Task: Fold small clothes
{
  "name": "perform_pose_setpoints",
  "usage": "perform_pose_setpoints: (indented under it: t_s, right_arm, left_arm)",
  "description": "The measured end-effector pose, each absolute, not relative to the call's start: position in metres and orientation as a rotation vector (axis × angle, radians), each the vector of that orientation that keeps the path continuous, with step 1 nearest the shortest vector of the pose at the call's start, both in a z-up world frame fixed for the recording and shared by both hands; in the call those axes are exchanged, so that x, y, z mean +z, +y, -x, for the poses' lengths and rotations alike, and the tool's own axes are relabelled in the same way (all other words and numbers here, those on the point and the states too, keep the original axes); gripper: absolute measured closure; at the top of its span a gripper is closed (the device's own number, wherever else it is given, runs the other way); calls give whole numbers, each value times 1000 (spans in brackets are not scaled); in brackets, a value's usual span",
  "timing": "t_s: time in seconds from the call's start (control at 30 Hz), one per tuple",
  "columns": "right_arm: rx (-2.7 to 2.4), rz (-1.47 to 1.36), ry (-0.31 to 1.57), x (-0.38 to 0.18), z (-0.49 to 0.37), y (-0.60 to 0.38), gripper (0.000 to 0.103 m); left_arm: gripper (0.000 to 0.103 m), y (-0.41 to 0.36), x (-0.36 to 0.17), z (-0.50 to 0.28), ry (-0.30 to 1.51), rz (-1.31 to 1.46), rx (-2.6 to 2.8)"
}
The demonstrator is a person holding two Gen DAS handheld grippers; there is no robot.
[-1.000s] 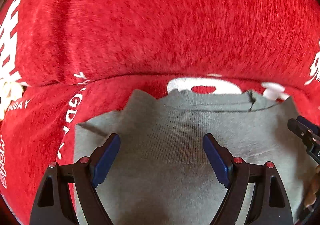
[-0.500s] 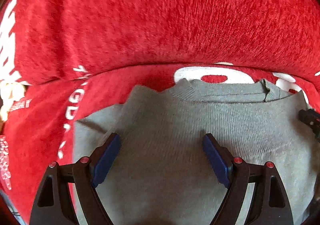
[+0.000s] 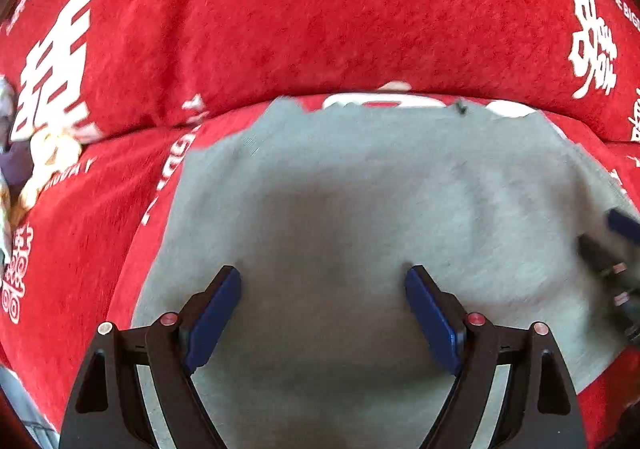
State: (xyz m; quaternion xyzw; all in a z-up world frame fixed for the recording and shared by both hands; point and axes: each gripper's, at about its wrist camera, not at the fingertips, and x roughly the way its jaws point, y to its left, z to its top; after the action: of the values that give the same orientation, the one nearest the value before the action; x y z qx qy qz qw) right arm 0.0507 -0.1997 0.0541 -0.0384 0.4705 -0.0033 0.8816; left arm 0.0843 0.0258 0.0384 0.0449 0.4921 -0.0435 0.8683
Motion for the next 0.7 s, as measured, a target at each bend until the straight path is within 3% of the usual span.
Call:
perform_pose_setpoints:
  t_s: [0.03,0.33,0.5,0.7]
  right_arm:
    - [-31,59,975,54,-46,-211,35]
    - [-49,-123,919,79,9,-234,35]
    - [17,-1,969,55,29,-188,35]
    - [-35,-64,955,46,50,-222,35]
  left_arm:
    - [5,36,39,-81,1023,-72,-69]
    - [5,81,64,-33,987,103,-39]
    - [5,69,48,-11,986,13,-45]
    - [5,95,30,4,999,28,-61]
